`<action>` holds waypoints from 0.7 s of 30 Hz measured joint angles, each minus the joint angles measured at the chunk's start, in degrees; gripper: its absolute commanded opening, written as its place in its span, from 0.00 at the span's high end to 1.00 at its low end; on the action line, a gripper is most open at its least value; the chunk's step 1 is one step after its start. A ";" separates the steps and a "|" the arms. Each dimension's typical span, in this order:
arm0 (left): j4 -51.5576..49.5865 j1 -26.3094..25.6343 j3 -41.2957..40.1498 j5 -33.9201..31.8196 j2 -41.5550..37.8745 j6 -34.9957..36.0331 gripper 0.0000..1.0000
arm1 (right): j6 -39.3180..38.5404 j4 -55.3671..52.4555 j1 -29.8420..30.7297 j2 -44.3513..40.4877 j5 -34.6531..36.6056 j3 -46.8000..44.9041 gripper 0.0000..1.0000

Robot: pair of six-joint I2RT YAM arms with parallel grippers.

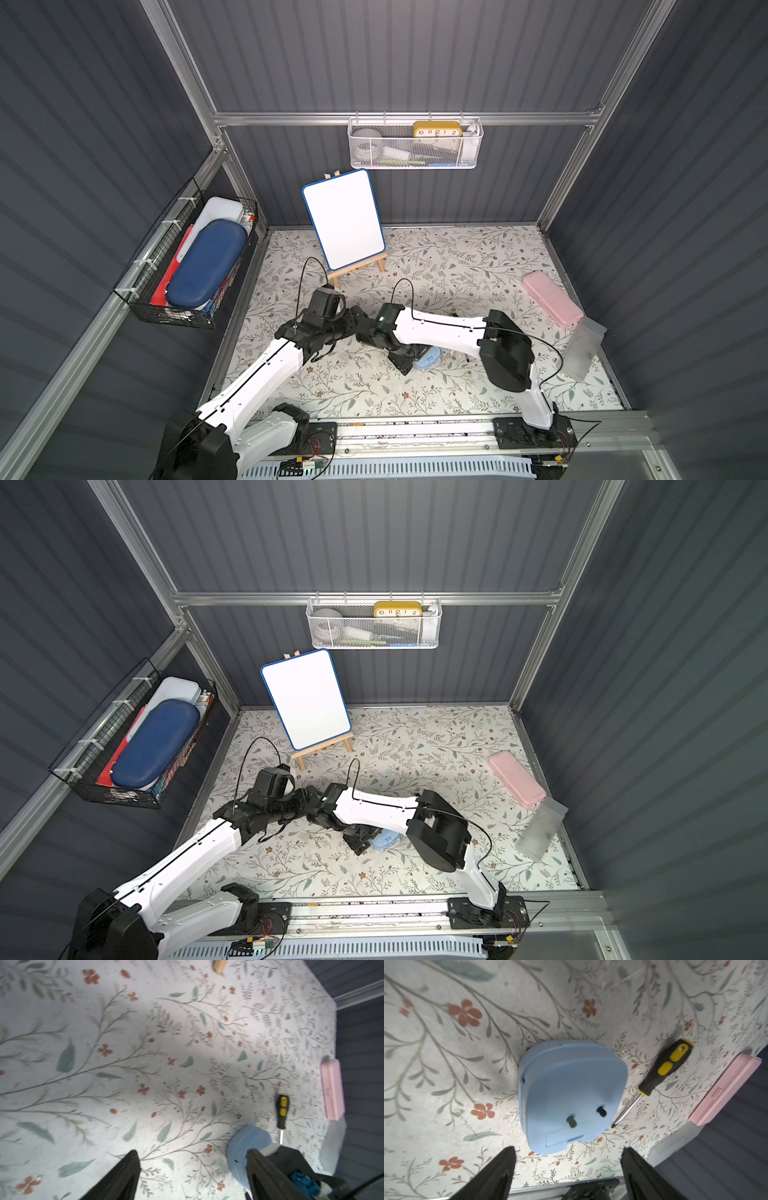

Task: Remove the battery from the alarm
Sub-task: Adjust the alarm at the center of the board.

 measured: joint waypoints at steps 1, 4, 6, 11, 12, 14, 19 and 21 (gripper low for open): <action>0.83 -0.42 0.92 0.90 0.52 0.35 0.24 | 1.03 1.40 -0.09 -3.10 0.31 -2.27 0.29; 4.02 -0.83 2.56 3.50 3.85 1.53 0.78 | 4.72 5.60 -1.49 -15.67 -0.04 -11.78 1.00; 5.84 -0.83 2.82 5.07 7.58 2.67 1.00 | 7.52 9.75 -4.13 -25.22 -2.99 -19.82 1.00; 9.90 -1.62 2.84 9.53 18.29 4.96 1.00 | 13.55 19.19 -7.69 -35.82 -11.85 -34.88 1.00; 10.71 -2.34 2.89 10.12 20.59 5.25 1.00 | 14.49 20.61 -7.65 -34.95 -13.64 -36.57 1.00; 11.78 -4.26 3.08 10.84 24.59 5.79 1.00 | 15.58 22.64 -7.69 -31.74 -16.48 -38.25 1.00; 13.70 -7.78 4.87 12.37 31.67 6.69 1.00 | 16.70 29.94 -9.79 -24.17 -20.79 -40.19 1.00; 14.49 -7.85 6.45 12.70 33.66 6.86 1.00 | 16.96 32.44 -11.47 -22.71 -21.79 -40.72 1.00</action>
